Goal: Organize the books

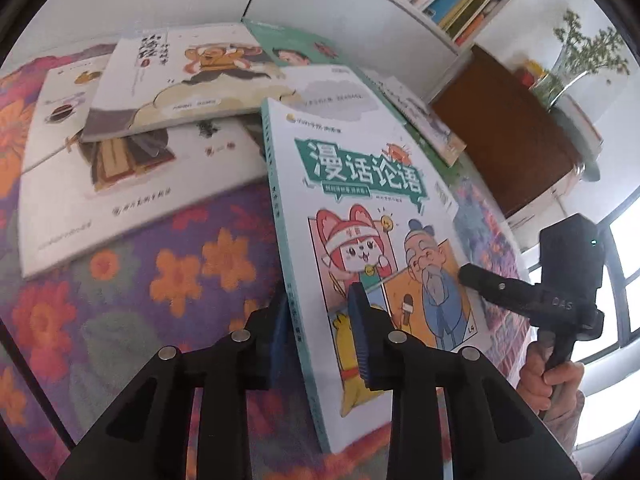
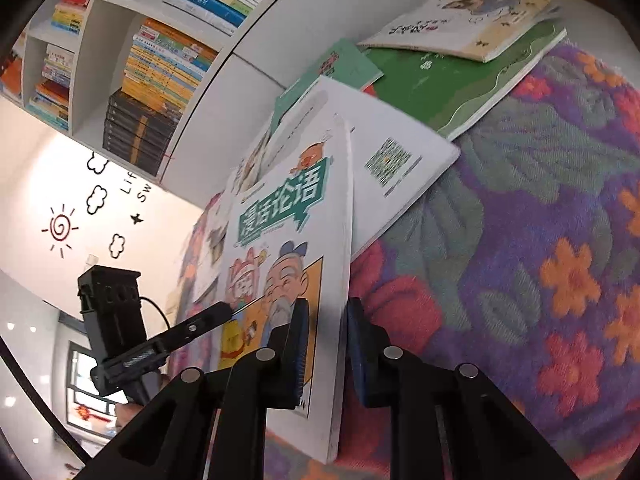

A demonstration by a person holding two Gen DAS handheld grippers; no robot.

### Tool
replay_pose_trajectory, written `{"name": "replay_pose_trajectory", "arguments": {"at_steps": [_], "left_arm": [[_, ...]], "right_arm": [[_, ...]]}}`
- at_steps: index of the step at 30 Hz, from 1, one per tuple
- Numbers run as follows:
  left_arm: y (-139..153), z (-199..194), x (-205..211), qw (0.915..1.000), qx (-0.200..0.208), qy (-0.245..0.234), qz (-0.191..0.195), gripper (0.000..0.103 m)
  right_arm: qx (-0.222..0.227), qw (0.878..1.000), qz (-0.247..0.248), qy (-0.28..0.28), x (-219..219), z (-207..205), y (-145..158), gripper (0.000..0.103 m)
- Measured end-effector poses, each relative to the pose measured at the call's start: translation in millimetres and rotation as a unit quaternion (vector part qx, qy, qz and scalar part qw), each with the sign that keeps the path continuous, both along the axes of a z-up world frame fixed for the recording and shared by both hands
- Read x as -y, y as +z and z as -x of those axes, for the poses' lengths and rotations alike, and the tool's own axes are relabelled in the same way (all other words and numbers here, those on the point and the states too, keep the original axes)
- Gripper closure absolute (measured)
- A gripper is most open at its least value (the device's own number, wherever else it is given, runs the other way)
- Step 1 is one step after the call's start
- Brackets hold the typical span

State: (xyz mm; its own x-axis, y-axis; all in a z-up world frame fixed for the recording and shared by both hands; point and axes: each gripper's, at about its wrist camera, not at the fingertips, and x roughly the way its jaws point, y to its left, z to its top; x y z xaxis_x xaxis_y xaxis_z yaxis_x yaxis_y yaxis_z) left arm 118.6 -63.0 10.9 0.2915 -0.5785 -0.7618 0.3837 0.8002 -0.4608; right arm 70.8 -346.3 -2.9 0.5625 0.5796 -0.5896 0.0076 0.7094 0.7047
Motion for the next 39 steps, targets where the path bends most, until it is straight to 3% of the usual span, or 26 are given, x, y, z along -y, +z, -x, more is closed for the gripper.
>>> {"name": "replay_pose_trajectory", "arguments": {"at_steps": [7, 13, 23, 26, 28, 32, 39], "left_arm": [[-1, 11, -12, 0.9993, -0.029, -0.022, -0.012, 0.077], [-1, -8, -6, 0.9995, -0.027, -0.009, -0.012, 0.076], [20, 8, 2, 0.9979, 0.01, -0.036, -0.053, 0.078], [29, 16, 4, 0.9962, 0.026, -0.051, -0.065, 0.078], [33, 20, 4, 0.9945, 0.041, -0.054, -0.08, 0.078], [36, 19, -7, 0.9965, 0.027, -0.052, -0.059, 0.078], [46, 20, -29, 0.9975, 0.028, -0.055, -0.033, 0.078]], "right_arm": [[-0.026, 0.998, 0.011, 0.048, -18, 22, -1, 0.084], [-0.025, 0.999, -0.014, 0.033, -12, 6, -7, 0.084], [0.01, 0.998, 0.049, 0.046, -30, 15, 23, 0.088], [0.025, 0.992, 0.108, 0.064, -45, 21, 40, 0.088], [0.028, 0.99, 0.116, 0.077, -52, 22, 45, 0.088], [0.043, 0.985, 0.139, 0.095, -63, 29, 55, 0.088], [0.078, 0.982, 0.117, 0.124, -75, 35, 65, 0.087]]}}
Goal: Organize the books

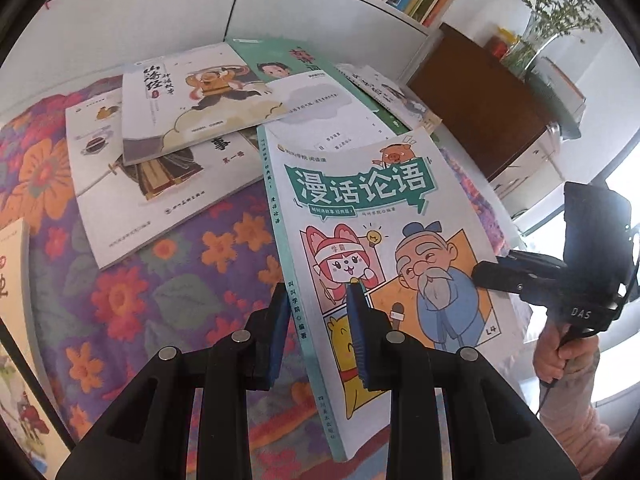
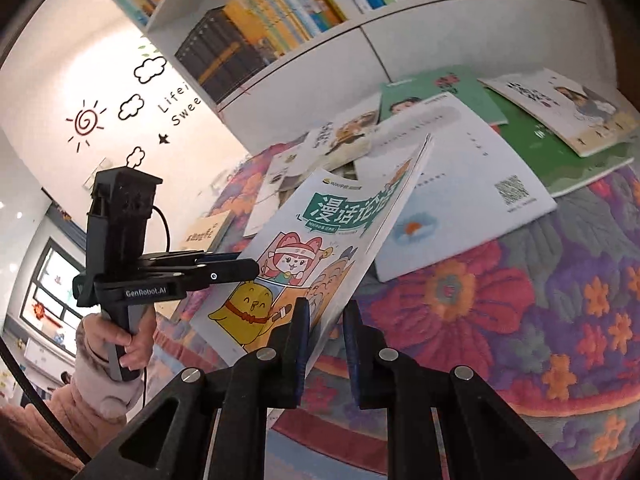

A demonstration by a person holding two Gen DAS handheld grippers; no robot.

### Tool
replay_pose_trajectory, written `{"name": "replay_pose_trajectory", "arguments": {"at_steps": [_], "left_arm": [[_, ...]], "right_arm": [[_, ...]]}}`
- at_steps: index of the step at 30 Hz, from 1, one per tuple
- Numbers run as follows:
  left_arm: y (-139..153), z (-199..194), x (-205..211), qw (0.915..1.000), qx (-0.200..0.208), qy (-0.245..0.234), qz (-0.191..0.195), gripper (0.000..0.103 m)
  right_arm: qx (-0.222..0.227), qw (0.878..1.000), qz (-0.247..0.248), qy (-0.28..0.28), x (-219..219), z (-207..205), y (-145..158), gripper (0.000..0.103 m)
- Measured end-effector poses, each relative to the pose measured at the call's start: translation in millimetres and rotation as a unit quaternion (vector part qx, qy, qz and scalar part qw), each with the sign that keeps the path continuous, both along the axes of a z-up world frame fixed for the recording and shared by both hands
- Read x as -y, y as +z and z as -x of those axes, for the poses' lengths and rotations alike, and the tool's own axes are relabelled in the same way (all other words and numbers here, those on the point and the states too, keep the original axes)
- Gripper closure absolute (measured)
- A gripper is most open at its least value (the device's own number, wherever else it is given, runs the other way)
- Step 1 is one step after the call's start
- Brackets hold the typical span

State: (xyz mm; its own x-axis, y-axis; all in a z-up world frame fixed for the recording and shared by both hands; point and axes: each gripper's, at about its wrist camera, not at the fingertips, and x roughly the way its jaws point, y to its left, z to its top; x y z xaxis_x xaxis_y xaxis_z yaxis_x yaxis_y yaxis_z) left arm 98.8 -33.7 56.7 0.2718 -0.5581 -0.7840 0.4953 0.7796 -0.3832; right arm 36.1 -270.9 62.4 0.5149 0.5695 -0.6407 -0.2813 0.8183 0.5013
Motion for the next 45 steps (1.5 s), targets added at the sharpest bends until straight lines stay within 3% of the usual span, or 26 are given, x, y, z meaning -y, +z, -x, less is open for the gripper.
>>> {"name": "replay_pose_trajectory", "arguments": {"at_steps": [23, 45], "left_arm": [[32, 1, -66, 0.9979, 0.044, 0.047, -0.003, 0.078], [65, 4, -175, 0.9895, 0.082, 0.119, 0.01, 0.078]], "right_arm": [[0.037, 0.998, 0.008, 0.04, -61, -19, 30, 0.086], [0.044, 0.995, -0.006, 0.086, -156, -44, 47, 0.086]]}}
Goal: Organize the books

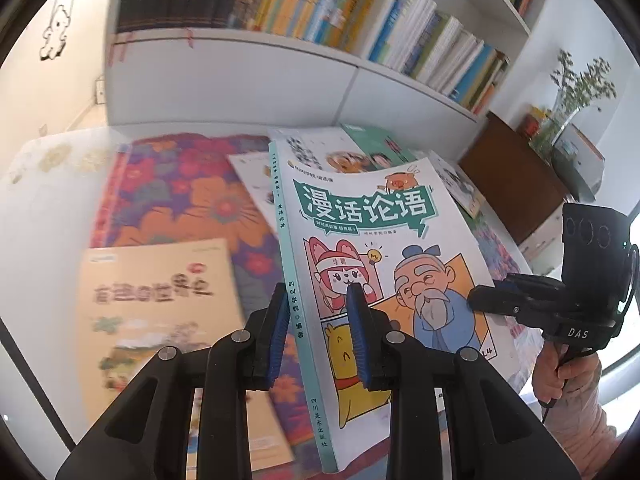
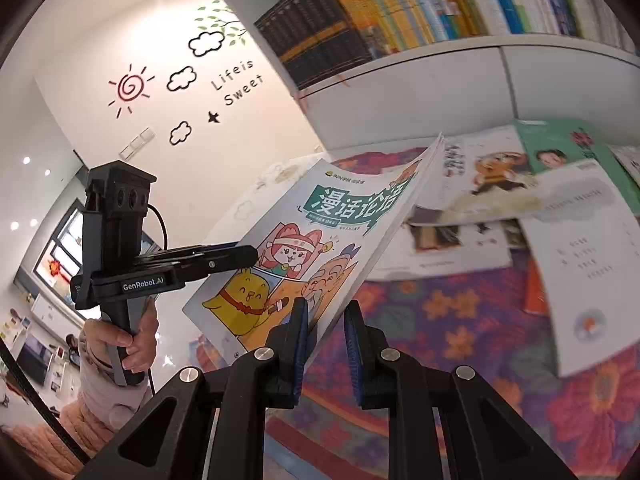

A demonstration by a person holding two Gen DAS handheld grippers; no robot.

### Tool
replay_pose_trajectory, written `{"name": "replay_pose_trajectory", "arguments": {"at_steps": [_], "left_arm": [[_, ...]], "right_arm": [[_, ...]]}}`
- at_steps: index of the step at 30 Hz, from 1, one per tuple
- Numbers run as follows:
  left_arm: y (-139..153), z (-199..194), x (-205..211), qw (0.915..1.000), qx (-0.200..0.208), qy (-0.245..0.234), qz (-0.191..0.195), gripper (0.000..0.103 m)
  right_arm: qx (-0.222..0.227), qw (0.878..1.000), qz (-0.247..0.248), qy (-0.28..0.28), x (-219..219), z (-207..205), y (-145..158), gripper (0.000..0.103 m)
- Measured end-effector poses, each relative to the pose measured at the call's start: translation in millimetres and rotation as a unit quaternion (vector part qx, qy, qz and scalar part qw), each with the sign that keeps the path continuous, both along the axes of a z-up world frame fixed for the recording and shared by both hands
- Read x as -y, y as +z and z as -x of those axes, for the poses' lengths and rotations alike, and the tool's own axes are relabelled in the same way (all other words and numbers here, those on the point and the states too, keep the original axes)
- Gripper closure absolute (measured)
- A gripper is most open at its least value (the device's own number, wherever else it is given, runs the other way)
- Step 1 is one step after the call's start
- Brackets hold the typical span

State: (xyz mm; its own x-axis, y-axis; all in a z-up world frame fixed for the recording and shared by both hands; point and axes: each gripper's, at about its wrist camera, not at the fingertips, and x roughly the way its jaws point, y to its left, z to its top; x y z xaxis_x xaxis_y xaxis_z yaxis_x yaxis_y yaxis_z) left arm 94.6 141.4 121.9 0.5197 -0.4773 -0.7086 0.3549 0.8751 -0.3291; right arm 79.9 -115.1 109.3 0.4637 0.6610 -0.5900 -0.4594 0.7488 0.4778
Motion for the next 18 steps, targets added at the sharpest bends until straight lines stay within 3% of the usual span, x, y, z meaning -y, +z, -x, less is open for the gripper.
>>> {"name": "replay_pose_trajectory", "arguments": {"at_steps": [8, 18], "left_arm": [[4, -2, -51, 0.9992, 0.008, 0.034, -0.021, 0.078], [-29, 5, -118, 0.9963, -0.016, 0.084, -0.008, 0.078]], "right_arm": [[-0.015, 0.999, -0.033, 0.023, -50, -22, -5, 0.085], [-0.04, 0.996, -0.035, 0.065, -112, -42, -24, 0.085]]}}
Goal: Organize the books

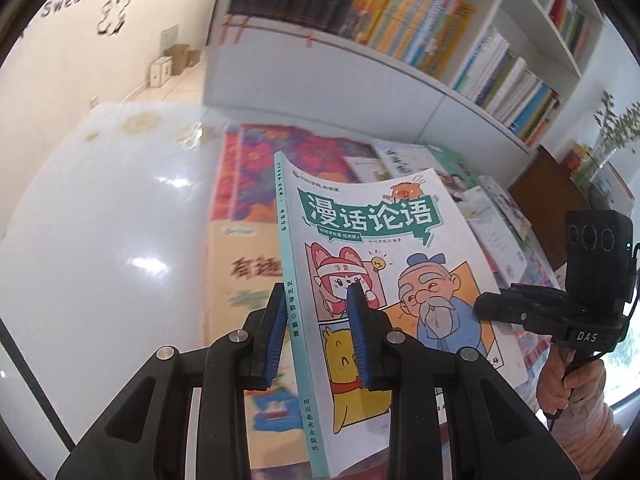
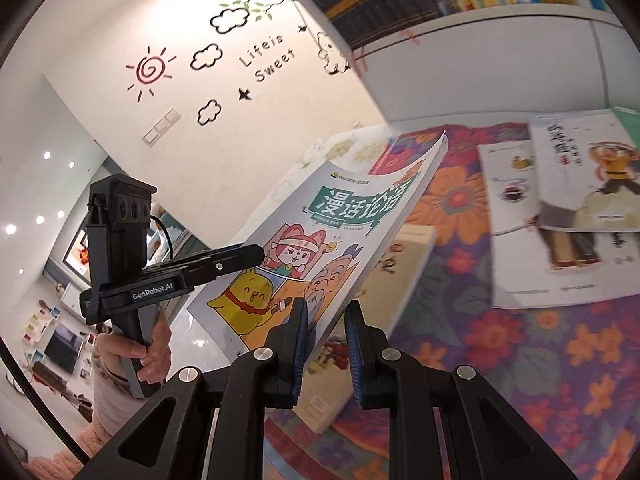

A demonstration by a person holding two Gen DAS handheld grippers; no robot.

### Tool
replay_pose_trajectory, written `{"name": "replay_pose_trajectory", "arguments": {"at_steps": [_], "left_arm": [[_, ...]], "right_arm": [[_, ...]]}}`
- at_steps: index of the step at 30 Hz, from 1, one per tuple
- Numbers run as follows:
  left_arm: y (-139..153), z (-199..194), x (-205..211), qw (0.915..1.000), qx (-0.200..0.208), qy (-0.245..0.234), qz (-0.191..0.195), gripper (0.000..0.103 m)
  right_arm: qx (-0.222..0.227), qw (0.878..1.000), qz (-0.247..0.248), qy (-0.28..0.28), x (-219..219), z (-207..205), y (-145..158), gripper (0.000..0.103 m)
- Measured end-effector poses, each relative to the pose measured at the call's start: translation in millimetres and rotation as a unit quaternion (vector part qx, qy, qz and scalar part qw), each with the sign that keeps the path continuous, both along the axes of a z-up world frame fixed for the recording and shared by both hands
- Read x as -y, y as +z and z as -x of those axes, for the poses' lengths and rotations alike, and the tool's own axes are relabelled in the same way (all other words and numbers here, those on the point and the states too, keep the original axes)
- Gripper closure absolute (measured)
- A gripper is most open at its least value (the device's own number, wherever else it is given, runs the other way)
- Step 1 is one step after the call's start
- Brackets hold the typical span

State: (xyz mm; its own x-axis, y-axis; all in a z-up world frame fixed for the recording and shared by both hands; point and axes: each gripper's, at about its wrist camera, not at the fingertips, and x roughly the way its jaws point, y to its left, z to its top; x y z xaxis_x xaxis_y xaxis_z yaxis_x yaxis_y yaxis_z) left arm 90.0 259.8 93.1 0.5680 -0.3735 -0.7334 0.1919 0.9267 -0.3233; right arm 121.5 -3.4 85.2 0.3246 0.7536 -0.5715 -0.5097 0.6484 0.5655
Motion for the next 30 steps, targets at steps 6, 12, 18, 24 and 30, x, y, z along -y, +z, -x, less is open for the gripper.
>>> {"name": "replay_pose_trajectory", "arguments": {"at_steps": [6, 12, 18, 24, 30], "left_arm": [[-28, 5, -21, 0.9996, -0.021, 0.019, 0.008, 0.078], [-59, 8, -26, 0.9985, -0.047, 0.026, 0.012, 0.078], [-67, 8, -26, 0.9982, -0.048, 0.032, 0.012, 0.078], [-66, 10, -23, 0.9984, -0.045, 0.032, -0.007, 0.077], [-65, 12, -20, 0.998, -0.045, 0.033, -0.028, 0.076]], "right_arm": [[-0.014, 1.0, 0.013, 0.02, -28, -6, -14, 0.085], [-0.04, 0.999, 0.017, 0.022, -37, -8, -34, 0.085], [-0.048, 0.998, 0.02, 0.018, -37, -8, -41, 0.085], [-0.057, 0.998, 0.022, 0.014, -36, -7, -47, 0.085], [-0.062, 0.998, 0.025, 0.014, -37, -8, -51, 0.085]]}}
